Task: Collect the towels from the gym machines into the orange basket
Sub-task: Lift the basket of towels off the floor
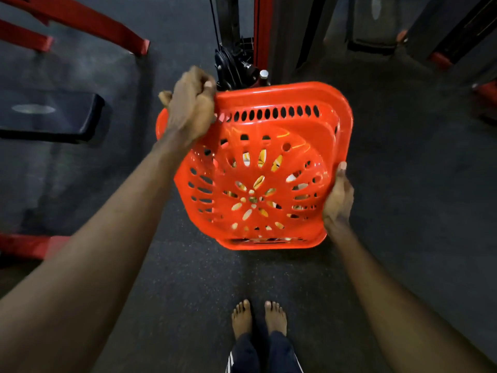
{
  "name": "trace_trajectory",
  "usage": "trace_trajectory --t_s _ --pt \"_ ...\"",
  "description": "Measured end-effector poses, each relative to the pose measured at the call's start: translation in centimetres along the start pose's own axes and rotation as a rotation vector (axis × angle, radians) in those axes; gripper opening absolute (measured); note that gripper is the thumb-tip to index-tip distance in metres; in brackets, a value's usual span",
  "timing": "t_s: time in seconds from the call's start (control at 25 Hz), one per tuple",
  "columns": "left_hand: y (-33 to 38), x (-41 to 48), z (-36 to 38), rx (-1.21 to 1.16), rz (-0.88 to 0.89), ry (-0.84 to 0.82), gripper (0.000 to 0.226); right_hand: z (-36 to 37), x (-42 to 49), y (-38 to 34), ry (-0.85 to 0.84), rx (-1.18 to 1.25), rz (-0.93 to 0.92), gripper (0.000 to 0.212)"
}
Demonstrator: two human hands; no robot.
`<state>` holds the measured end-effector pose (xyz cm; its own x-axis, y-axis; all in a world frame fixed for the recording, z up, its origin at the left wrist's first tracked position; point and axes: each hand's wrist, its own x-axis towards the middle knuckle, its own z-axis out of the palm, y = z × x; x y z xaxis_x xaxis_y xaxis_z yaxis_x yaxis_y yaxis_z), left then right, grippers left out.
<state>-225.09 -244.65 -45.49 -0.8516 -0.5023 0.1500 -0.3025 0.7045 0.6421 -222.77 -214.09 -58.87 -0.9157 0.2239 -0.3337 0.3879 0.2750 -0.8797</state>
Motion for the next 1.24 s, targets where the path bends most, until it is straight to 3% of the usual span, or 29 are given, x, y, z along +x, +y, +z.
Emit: trace_trajectory --t_s 0.08,0.12,0.16,0.24,0.32,0.36,0.44,0.48,0.6,0.68,0.8,0.92,1.04,1.12,1.24 --pt "-3.1 -0.7 1.2 -0.091 -0.185 0.229 0.034 0.0 0.1 0.2 -0.017 -0.037 0.062 0.074" --pt "-5.5 -1.7 2.0 -0.136 -0.366 0.322 0.041 0.0 0.3 0.6 -0.017 -0.034 0.106 0.072" --pt "-8.2 -3.5 3.2 -0.251 -0.597 0.308 0.052 0.0 0.8 1.1 -0.007 -0.032 0.157 0.07" --pt "-12.4 -8.2 6.3 -0.729 -0.945 0.01 0.082 -0.2 1.8 2.5 0.031 -0.028 0.239 0.072" --pt "-14.5 -11.7 9.5 -0.962 -1.027 -0.238 0.083 0.0 3.0 3.8 0.068 -0.053 0.348 0.079" --pt "-14.5 -12.5 10.4 -1.024 -1.022 -0.252 0.071 0.2 3.7 4.5 0.097 -0.049 0.387 0.078" --pt "-13.6 -12.5 11.3 -1.06 -0.987 -0.09 0.039 0.9 4.8 5.5 0.122 0.013 0.363 0.063" --pt "-13.9 -12.0 11.6 -1.064 -0.99 -0.042 0.041 1.4 5.5 6.1 0.117 0.054 0.336 0.059" --pt "-14.3 -10.0 12.3 -1.108 -0.952 -0.119 0.067 2.7 6.4 6.0 0.045 -0.068 0.25 0.064" --pt "-14.3 -8.8 13.0 -1.061 -0.871 -0.226 0.064 3.3 6.5 6.3 -0.032 -0.258 0.21 0.077" --pt "-13.7 -8.3 14.9 -0.809 -0.803 -0.423 0.071 3.7 6.3 6.9 -0.2 -0.384 0.25 0.096" --pt "-14.5 -9.4 16.4 -0.65 -0.801 -0.461 0.089 4.0 6.3 8.4 -0.341 -0.551 0.184 0.084" --pt "-15.7 -10.6 17.0 -0.29 -0.637 -0.569 0.112 4.0 6.0 8.4 -0.255 -0.648 0.155 0.075" --pt "-15.1 -12.1 16.7 -0.22 -0.626 -0.599 0.11 3.4 5.7 8.8 -0.175 -0.734 0.175 0.068" --pt "-15.3 -13.2 17.3 -0.259 -0.622 -0.586 0.103 2.6 5.1 9.0 -0.254 -0.764 0.219 0.065"
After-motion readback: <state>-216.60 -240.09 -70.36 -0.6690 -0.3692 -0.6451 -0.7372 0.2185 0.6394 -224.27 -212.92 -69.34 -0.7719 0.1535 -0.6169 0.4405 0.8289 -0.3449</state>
